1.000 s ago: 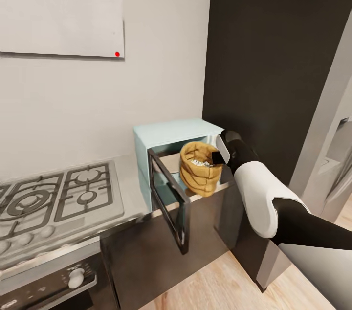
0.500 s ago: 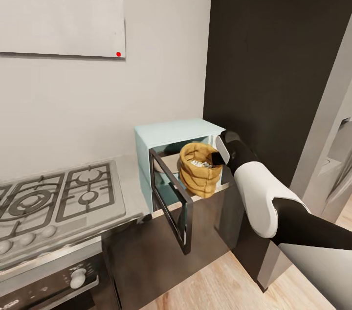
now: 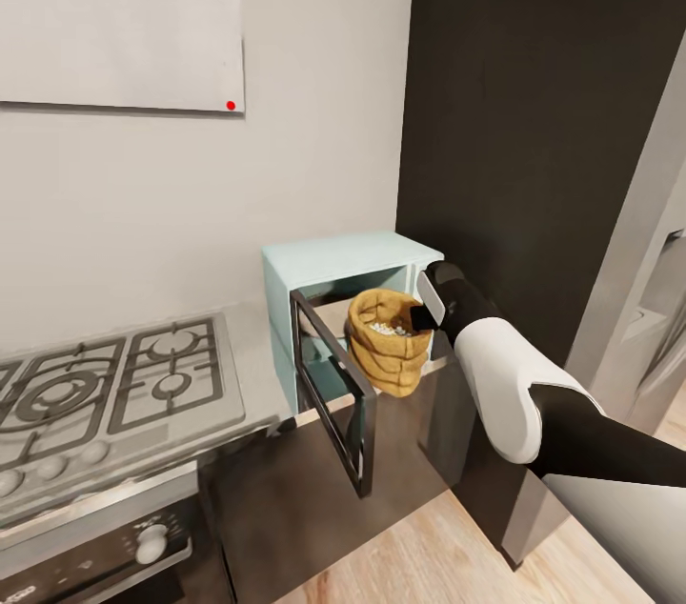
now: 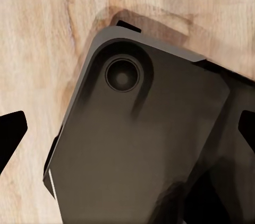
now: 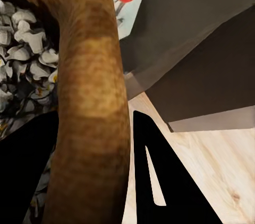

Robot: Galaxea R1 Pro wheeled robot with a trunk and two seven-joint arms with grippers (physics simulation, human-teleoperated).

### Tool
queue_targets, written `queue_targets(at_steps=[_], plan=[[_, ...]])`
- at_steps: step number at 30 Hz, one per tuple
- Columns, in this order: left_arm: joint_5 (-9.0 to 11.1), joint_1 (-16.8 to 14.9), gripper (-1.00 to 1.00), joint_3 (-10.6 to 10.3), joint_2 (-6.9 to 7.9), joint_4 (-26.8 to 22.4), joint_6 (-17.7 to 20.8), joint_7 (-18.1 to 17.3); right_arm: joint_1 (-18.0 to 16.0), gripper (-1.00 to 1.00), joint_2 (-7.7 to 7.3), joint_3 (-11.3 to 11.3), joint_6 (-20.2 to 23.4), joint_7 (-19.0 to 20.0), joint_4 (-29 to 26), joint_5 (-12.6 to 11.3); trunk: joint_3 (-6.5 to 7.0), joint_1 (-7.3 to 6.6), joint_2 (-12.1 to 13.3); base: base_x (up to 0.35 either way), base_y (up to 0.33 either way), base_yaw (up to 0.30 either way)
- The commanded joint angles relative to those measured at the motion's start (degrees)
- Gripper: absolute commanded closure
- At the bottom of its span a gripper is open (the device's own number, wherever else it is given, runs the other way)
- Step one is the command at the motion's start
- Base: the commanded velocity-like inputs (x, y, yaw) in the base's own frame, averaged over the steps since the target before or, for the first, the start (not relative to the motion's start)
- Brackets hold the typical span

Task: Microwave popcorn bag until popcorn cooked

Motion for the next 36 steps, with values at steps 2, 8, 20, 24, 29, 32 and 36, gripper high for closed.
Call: queue_targets(at_steps=[2, 8, 20, 24, 29, 32, 36], plan=[[0.21, 0.01, -1.00, -0.13, 0.02, -0.07, -0.10, 0.04, -0.04, 1.00, 0.08, -0.48, 0.21, 0.15, -0.08, 0.55, -0.06, 0.01, -0.04, 0.171, 0.000, 0.000], [0.17, 0.01, -1.00, -0.19, 0.03, -0.07, -0.12, 0.03, -0.04, 1.00, 0.08, -0.48, 0.21, 0.23, -0.09, 0.55, -0.06, 0.01, -0.04, 0.234, 0.000, 0.000], [0.12, 0.01, -1.00, -0.19, 0.01, -0.07, -0.14, 0.03, -0.04, 1.00, 0.08, -0.48, 0.21, 0.24, -0.09, 0.52, -0.06, 0.01, -0.04, 0.219, 0.000, 0.000], [0.16, 0.01, -1.00, -0.19, 0.02, -0.07, -0.11, 0.03, -0.04, 1.00, 0.08, -0.50, 0.21, 0.24, -0.09, 0.51, -0.06, 0.01, -0.04, 0.022, 0.005, 0.000], [0.21, 0.01, -1.00, -0.02, -0.06, -0.07, -0.10, 0.03, -0.04, 1.00, 0.08, -0.56, 0.21, 0.24, -0.09, 0.52, -0.06, 0.01, -0.04, 0.001, 0.243, 0.000], [0.21, 0.01, -1.00, -0.10, -0.06, -0.07, -0.10, 0.03, -0.04, 1.00, 0.08, -0.54, 0.21, 0.24, -0.09, 0.55, -0.06, 0.01, -0.04, 0.000, 0.296, 0.000], [0.21, 0.01, -1.00, -0.15, -0.06, -0.07, -0.10, 0.03, -0.04, 1.00, 0.08, -0.56, 0.21, 0.24, -0.09, 0.55, -0.06, 0.01, -0.04, 0.000, 0.118, 0.000]])
